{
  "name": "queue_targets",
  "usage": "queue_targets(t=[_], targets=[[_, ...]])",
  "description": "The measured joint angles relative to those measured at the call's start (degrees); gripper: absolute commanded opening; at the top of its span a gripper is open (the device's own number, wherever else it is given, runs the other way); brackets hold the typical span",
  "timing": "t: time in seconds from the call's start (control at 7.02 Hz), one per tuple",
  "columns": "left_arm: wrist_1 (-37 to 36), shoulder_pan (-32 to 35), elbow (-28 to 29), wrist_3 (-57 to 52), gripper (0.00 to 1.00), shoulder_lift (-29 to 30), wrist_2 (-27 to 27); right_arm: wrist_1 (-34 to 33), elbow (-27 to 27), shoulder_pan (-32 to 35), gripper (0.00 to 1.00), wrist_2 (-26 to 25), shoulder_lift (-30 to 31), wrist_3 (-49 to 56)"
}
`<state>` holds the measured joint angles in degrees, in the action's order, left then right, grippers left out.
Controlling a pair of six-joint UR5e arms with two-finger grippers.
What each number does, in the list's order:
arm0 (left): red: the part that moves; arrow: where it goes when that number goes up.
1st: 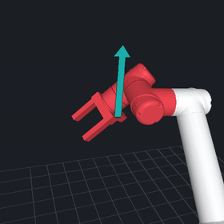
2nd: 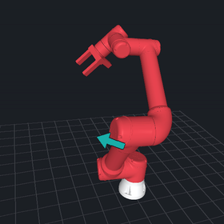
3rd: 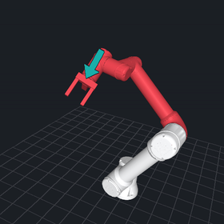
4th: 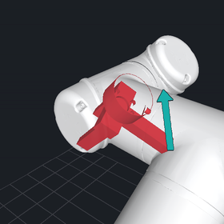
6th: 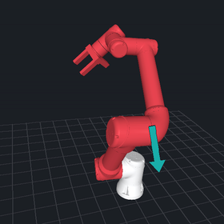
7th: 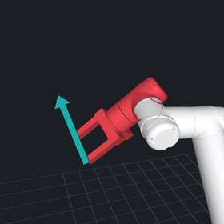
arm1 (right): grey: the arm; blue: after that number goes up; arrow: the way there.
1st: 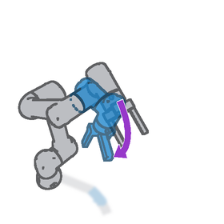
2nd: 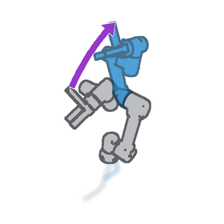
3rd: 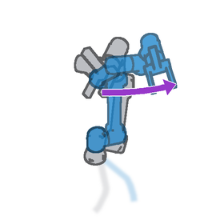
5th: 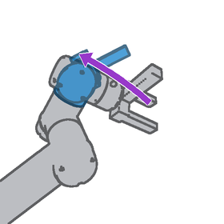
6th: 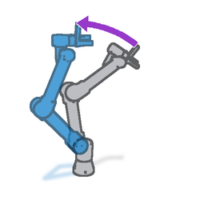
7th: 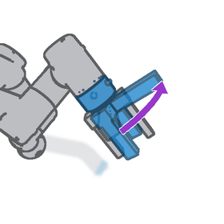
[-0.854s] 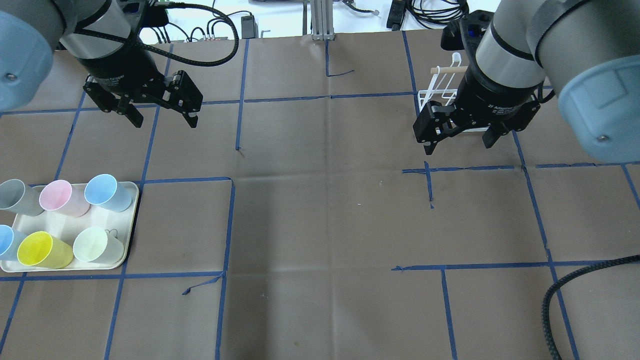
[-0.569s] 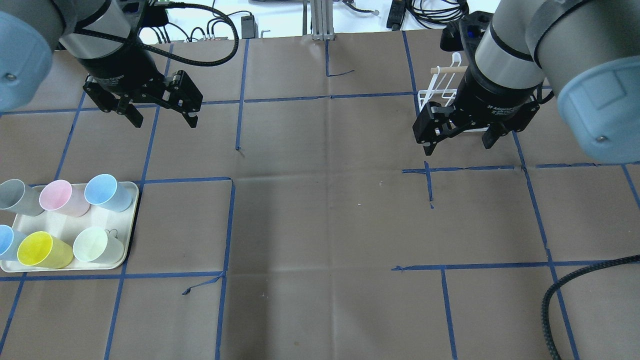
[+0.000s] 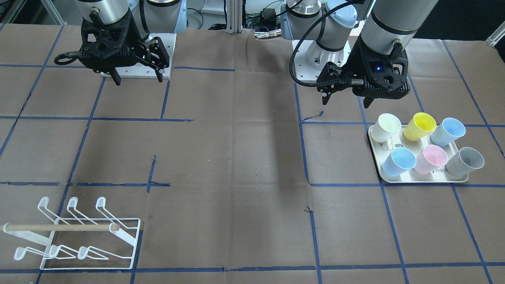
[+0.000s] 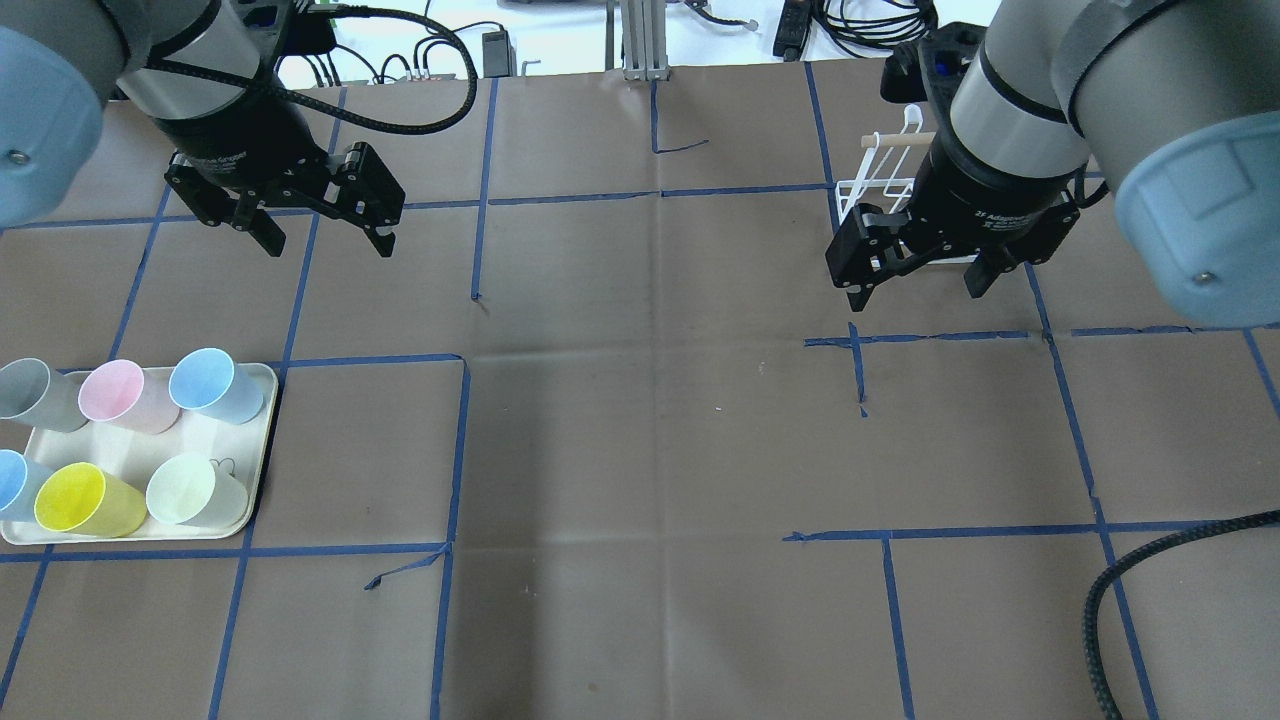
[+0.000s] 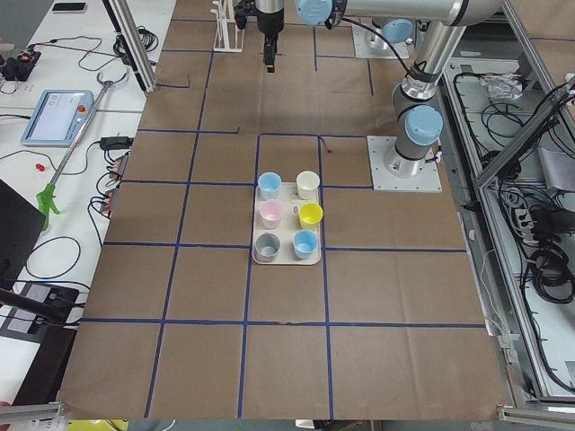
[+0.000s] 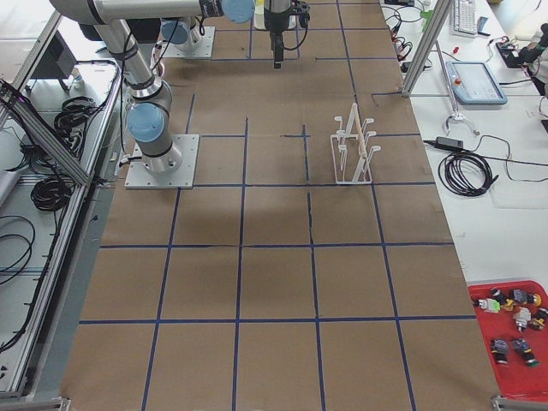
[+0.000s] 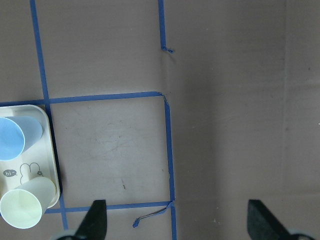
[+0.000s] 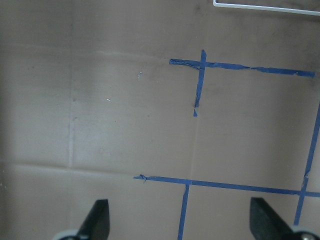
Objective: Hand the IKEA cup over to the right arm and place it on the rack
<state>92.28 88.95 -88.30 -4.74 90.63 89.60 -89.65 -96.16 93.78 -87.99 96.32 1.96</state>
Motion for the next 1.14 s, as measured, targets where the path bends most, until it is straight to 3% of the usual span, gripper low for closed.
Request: queue_targets(t=[0.71,1.14], targets=[[-0.14,-1.9,-0.58,-5.11,1.0,-0.04,0.38,0.01,0.04,0.0,1.0,0.07,0.03,-0.03],[-3.51,-14.48,-4.77,-23.03,1.0,-0.03,0.15,-0.03,0.31,-0.08,1.0,0.15,-0.02,-0.01]])
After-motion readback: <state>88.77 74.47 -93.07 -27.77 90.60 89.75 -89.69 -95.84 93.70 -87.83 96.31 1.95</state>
